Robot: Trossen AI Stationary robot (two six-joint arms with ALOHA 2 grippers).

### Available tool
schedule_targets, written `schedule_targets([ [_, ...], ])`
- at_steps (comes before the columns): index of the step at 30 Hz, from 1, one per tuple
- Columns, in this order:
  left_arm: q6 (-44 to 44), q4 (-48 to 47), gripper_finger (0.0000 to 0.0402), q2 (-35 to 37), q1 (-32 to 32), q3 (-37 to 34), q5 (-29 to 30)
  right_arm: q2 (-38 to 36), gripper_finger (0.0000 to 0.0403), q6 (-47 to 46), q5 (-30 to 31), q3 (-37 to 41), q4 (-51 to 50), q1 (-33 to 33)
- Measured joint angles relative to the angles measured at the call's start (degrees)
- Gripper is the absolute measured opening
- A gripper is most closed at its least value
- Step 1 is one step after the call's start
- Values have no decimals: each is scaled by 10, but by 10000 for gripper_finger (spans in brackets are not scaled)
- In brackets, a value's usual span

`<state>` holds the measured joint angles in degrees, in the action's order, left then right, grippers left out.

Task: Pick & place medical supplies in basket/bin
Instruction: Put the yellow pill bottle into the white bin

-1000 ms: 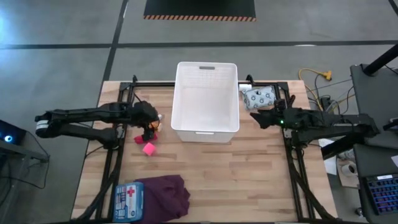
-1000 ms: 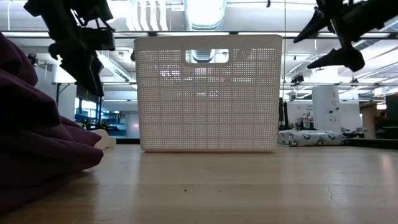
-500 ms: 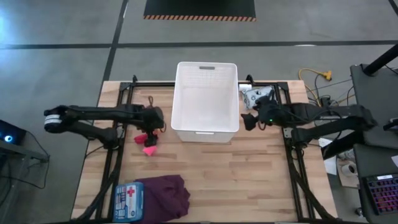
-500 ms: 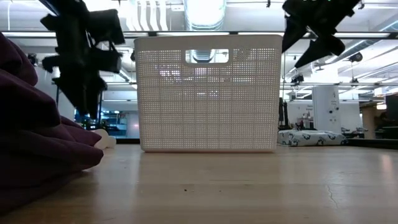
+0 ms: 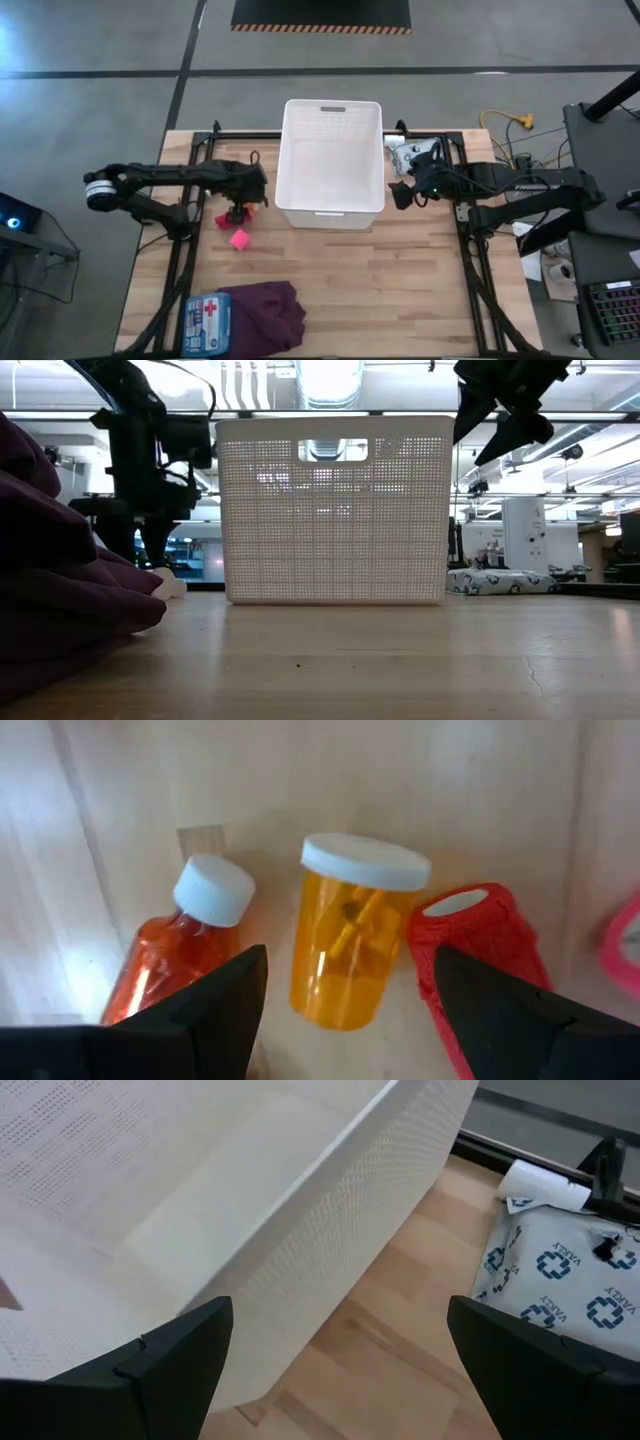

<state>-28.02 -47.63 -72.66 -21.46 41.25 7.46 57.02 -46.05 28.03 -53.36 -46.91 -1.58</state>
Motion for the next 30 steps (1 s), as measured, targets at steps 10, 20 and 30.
schedule_targets([
  [10,-31,20,269,-3,-30,52,-22,-2,359,0,0,2,-24,0],
  [20,-49,16,269,-52,-69,21,-46,-2,359,-2,3,2,-25,0],
  [30,-45,50,198,-111,-69,17,-46,-2,359,-5,4,2,-26,0],
])
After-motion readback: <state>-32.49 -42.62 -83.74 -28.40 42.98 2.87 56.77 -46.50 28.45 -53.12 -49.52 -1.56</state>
